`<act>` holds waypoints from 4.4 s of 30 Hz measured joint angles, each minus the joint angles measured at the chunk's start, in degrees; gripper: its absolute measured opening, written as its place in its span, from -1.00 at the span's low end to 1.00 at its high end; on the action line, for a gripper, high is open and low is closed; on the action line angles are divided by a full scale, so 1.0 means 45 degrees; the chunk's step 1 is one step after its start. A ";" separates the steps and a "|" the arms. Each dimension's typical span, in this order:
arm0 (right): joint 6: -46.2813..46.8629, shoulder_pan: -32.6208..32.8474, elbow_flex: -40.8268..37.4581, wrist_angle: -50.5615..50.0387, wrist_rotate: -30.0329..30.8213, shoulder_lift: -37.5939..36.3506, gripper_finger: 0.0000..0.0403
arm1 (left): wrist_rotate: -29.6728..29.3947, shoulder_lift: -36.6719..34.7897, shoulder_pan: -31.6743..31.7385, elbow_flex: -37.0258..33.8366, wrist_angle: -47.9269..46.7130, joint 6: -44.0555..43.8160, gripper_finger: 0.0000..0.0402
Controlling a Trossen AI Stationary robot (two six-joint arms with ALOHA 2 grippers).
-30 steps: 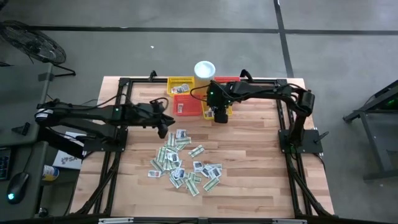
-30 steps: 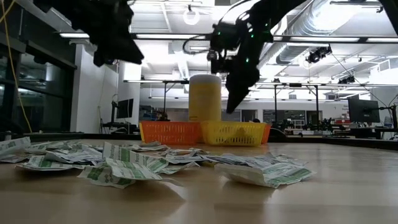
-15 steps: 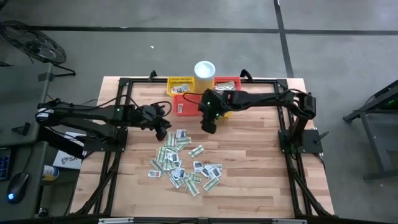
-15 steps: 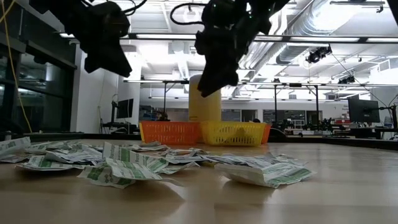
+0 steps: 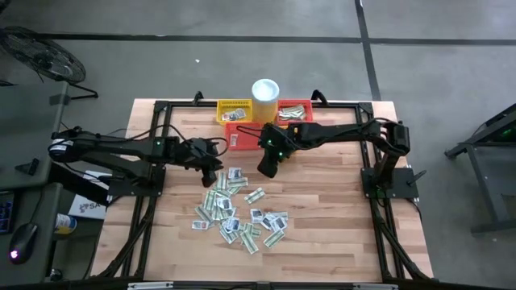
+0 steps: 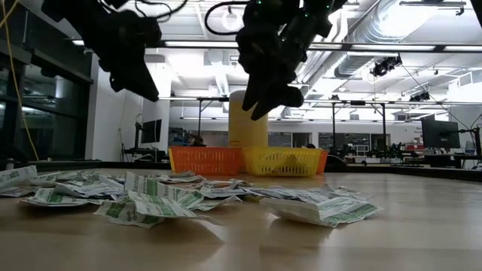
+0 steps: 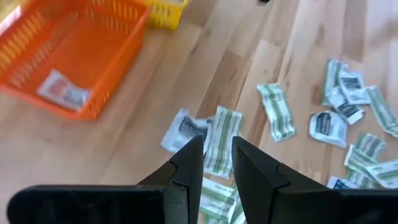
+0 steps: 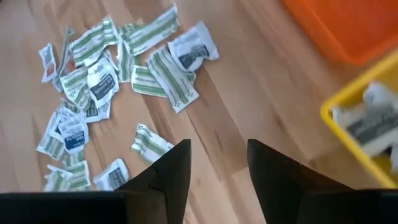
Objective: Pick & Place First Aid Supplies
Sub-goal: Put the black towelette pack into the bottom yellow basket
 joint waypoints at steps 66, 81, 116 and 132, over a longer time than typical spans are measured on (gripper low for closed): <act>-0.0363 0.0165 0.0000 -0.1126 0.0086 0.0010 -0.28 | 0.4348 0.7214 0.3079 0.0010 0.3538 -0.8186 -0.04; -0.0666 0.1757 -0.0005 -0.0003 0.2484 0.0010 -0.39 | 0.4536 0.7228 0.3075 0.0000 0.3824 -0.7900 -0.04; -0.0830 0.2652 -0.2880 1.0252 0.3587 0.2615 -1.00 | 0.5398 0.7233 0.3075 0.0000 0.4053 -0.7181 -0.04; -0.0655 0.1956 -0.2740 1.0491 0.3572 0.3473 -1.00 | 0.5413 0.7228 0.3075 -0.0005 0.4067 -0.7190 -0.04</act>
